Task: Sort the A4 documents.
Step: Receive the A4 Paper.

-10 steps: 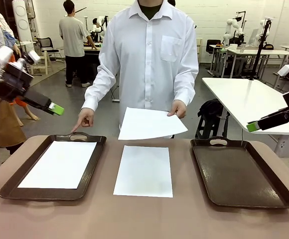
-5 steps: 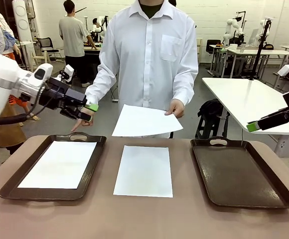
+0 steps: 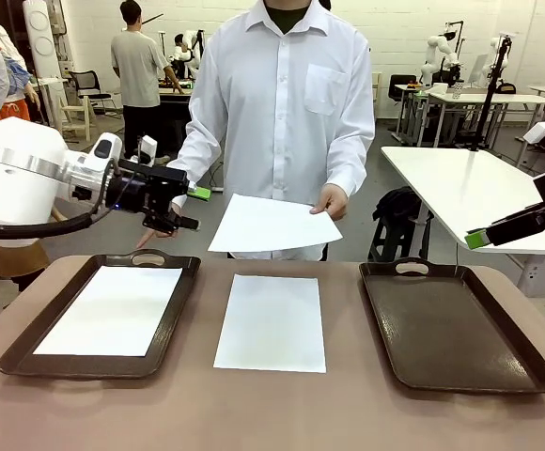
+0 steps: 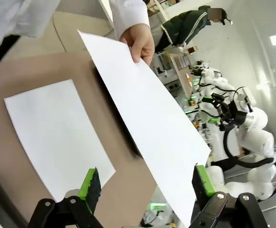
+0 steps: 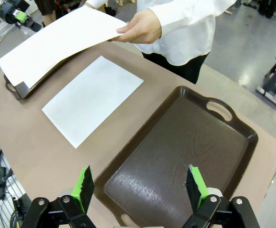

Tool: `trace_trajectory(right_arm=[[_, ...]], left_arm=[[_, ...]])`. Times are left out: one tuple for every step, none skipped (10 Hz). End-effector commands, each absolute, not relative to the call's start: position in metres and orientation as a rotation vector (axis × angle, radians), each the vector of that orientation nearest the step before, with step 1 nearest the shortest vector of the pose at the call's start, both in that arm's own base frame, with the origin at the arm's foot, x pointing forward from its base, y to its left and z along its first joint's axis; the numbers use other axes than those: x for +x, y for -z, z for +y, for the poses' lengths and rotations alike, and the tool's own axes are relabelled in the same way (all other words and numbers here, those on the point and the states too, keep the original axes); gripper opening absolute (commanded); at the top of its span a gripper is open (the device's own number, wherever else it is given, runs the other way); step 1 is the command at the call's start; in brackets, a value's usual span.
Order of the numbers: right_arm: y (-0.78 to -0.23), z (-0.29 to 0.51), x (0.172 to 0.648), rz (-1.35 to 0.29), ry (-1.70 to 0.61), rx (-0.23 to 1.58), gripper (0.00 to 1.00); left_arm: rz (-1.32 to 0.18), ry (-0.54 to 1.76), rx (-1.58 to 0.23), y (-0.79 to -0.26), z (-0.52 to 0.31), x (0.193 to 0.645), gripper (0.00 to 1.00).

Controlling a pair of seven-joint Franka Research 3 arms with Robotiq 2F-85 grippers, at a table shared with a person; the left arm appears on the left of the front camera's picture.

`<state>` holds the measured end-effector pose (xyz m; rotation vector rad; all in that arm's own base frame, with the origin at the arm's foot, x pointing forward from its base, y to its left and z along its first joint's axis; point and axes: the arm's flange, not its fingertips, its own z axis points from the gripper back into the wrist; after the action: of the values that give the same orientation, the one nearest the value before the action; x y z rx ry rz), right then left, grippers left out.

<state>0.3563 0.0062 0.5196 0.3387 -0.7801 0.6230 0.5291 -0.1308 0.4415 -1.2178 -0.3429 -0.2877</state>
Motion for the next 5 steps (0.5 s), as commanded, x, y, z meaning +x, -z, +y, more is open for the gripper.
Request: trace_trajectory(right_arm=[[-0.519, 0.006, 0.356, -0.779, -0.623, 0.341, 1.00], [-0.519, 0.006, 0.356, -0.779, -0.623, 0.341, 1.00], [-0.519, 0.006, 0.356, -0.779, -0.623, 0.341, 1.00], [-0.519, 0.006, 0.356, -0.779, -0.623, 0.341, 1.00], [-0.519, 0.006, 0.356, -0.779, -0.623, 0.341, 1.00]], left_arm=[[-0.282, 0.224, -1.271, -0.430, -0.146, 0.540, 1.00], [-0.248, 0.191, -1.303, -0.422, -0.154, 0.544, 1.00], [-0.217, 0.176, -1.350, -0.418, -0.159, 0.547, 1.00], [-0.168, 0.148, -1.380, -0.415, -0.165, 0.551, 1.00], [-0.115, 0.128, -1.409, -0.411, -0.172, 0.555, 1.00]])
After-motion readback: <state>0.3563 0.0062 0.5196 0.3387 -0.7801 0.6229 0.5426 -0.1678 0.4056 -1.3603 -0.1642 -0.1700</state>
